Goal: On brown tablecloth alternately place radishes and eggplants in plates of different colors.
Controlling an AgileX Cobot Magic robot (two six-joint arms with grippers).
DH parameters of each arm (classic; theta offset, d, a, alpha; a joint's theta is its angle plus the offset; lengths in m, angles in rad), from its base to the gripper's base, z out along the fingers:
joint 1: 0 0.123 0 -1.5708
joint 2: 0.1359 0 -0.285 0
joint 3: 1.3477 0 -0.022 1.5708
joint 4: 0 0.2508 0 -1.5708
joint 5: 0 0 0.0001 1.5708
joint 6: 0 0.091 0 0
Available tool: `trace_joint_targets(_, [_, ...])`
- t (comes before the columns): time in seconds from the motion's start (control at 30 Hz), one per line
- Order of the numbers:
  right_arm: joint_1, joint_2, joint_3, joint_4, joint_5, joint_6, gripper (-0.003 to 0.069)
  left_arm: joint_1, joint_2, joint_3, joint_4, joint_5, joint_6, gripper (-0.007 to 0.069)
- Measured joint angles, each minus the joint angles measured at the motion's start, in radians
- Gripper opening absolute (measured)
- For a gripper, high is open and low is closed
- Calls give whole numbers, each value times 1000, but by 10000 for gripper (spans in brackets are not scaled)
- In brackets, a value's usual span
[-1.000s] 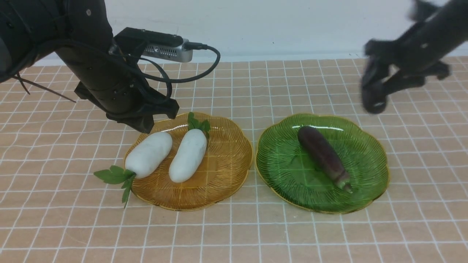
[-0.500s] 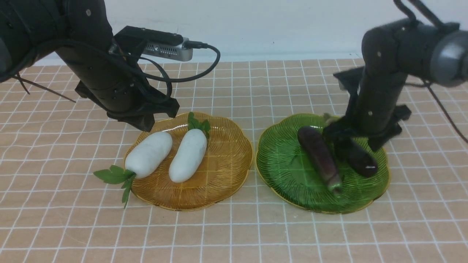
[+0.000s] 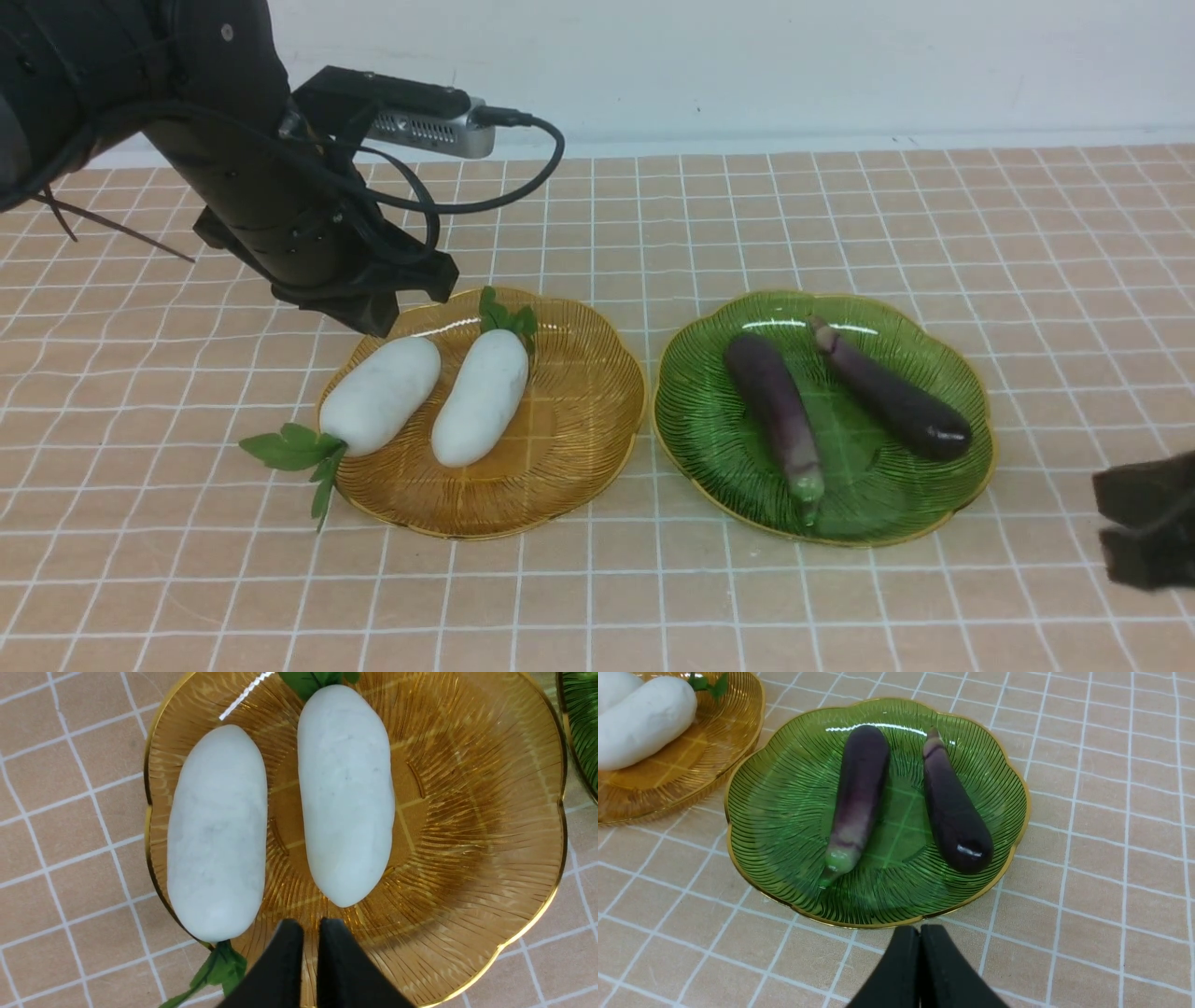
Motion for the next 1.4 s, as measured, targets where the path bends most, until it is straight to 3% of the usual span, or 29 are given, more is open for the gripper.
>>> trace_joint_targets(0.2, [-25, -254, 130, 0, -22, 0, -15, 0, 0, 0, 0, 0, 0, 38])
trace_joint_targets(0.4, [-208, -605, 357, 0, -71, 0, -15, 0, -2, 0, 21, 1, 0, 38])
trace_joint_targets(0.5, [-250, -719, 464, -7, -53, 0, -15, 0, -31, 0, 45, 42, 0, 38])
trace_joint_targets(0.87, [-252, -734, 489, -25, -73, 1, -15, 0, -407, 31, 126, 198, -4, 38])
trace_joint_targets(1.17, [-253, -734, 490, -25, -76, 1, -15, 0, -798, 440, 97, 149, -86, 38])
trace_joint_targets(1.33, [-253, -734, 490, -25, -76, 1, -15, 0, -1029, 739, 53, -52, -109, 38])
trace_joint_targets(1.4, [-253, -734, 490, -25, -76, -3, -15, 0, -1173, 942, 10, -222, -109, 38])
